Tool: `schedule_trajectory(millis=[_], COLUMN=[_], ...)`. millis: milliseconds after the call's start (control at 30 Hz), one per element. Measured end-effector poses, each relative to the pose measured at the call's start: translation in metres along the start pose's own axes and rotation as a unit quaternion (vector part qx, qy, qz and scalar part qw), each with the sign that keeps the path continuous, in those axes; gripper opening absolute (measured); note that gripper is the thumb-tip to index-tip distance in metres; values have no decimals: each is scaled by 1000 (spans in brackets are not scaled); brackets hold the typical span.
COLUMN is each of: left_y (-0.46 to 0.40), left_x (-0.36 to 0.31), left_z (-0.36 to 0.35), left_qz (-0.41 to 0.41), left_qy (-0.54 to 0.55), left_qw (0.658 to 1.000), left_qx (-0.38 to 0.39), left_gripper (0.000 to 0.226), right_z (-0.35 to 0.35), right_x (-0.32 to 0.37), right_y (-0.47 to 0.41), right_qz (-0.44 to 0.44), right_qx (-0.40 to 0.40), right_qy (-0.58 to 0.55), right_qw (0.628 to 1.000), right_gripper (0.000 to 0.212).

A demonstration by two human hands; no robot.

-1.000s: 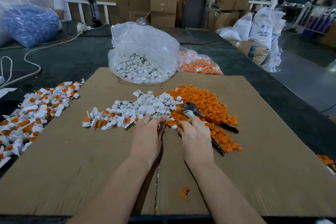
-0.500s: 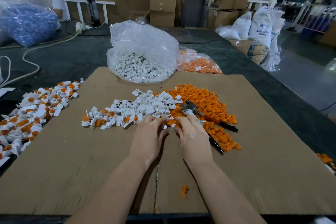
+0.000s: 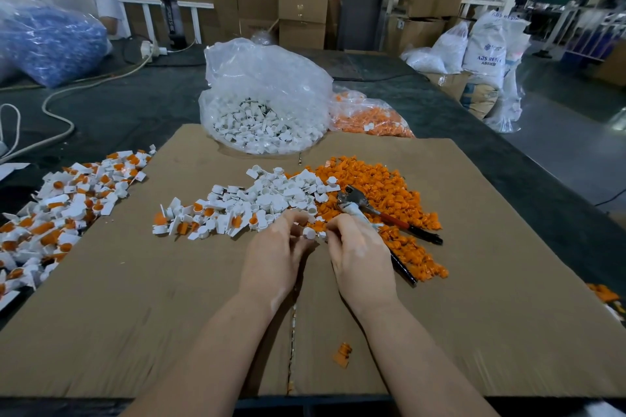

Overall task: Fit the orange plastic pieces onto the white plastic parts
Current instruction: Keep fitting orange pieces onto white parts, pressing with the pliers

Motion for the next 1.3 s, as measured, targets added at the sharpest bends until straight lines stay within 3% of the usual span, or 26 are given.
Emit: schedule_trajectory(millis=[267,567,767,900,1100,1300], left_y=[3,1,-3,-4,-2,-1], left_x=[-3,-4,-2,3,3,1], left_z=[2,0,-1,2,1,1], left_qz=[-25,-40,-19,48,116,133], left_qy=[-42,-37,-48,54,224,259], left_qw=[999,998,997,997,966,954], left_qx=[-8,19,52,30,52,77], left_gripper=[30,12,28,8,11,7], right_z=[3,1,-1,-1,-3,-3], right_x=[1,-3,-8,-7,-5,-3], right_y=[0,2,1,2,1,2], right_qz=[-2,-47,-77,-69,-37,-36], right_qx=[-17,7,20,6,14,13], right_qy=[2,-32,-61,-74,-68,-42], right_qw=[1000,998,995,995,997,998], right_gripper=[10,4,6,5,6,15])
Point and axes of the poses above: each hand's wrist, its own y-axis away from the middle knuckle, its own z-axis out of the back of the hand, x = y × z, the point moved 3 cm from there along -y, towards the middle knuckle, and after that the axes turned 4 degrees about z, right-handed, at the moved point
